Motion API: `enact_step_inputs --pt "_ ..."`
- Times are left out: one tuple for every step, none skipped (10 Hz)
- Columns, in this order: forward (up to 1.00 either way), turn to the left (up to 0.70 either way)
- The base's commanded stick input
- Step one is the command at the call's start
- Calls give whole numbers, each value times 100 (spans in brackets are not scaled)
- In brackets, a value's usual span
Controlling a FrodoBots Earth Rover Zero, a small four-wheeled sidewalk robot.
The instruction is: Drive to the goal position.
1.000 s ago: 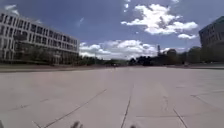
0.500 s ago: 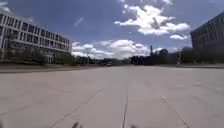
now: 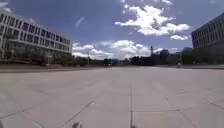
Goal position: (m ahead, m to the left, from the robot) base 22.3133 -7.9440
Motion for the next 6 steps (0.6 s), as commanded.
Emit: enact_step_inputs --pt "70 0" --pt "70 0" --pt "70 0" --pt "70 0" --pt "70 0" --pt "70 0"
